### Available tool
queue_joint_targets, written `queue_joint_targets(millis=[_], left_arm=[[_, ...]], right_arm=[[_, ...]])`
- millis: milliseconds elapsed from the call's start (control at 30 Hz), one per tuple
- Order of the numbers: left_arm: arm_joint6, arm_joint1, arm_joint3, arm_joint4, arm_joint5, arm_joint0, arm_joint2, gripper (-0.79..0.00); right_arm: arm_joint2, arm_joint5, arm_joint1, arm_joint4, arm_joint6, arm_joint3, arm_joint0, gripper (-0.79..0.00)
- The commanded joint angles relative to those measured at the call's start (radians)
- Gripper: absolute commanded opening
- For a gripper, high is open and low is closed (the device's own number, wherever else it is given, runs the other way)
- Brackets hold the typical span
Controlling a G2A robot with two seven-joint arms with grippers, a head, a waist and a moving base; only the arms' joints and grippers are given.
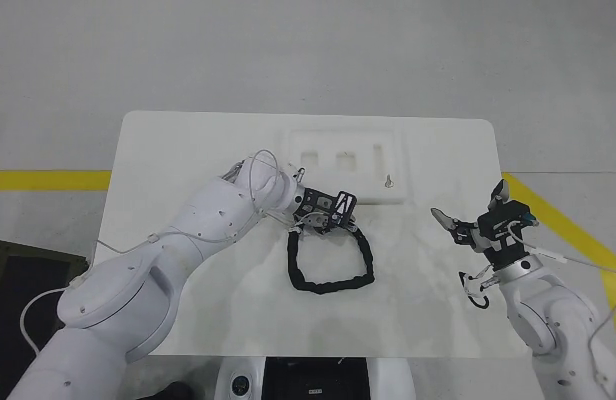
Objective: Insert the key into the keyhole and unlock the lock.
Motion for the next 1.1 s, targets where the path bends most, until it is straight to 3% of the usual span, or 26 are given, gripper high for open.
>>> queue_joint_targets(millis=[0,333,567,867,1067], left_arm=[[0.004,-0.003,0.006,-0.002,0.001,-0.001,0.000,-0.785],[0.059,-0.010,0.024,-0.040,0.018,-0.005,-0.020,-0.785],[0.112,0.016,0.002,-0.063,0.021,0.002,-0.054,-0.785],[0.087,0.107,-0.101,-0.119,0.039,0.076,-0.167,-0.785],[-0.040,0.193,-0.268,-0.179,0.071,0.186,-0.310,-0.785]], right_arm=[[0.000,0.000,0.000,0.000,0.000,0.000,0.000,0.000],[0.000,0.000,0.000,0.000,0.000,0.000,0.000,0.000],[0.000,0.000,0.000,0.000,0.000,0.000,0.000,0.000],[0.000,0.000,0.000,0.000,0.000,0.000,0.000,0.000],[0.000,0.000,0.000,0.000,0.000,0.000,0.000,0.000]])
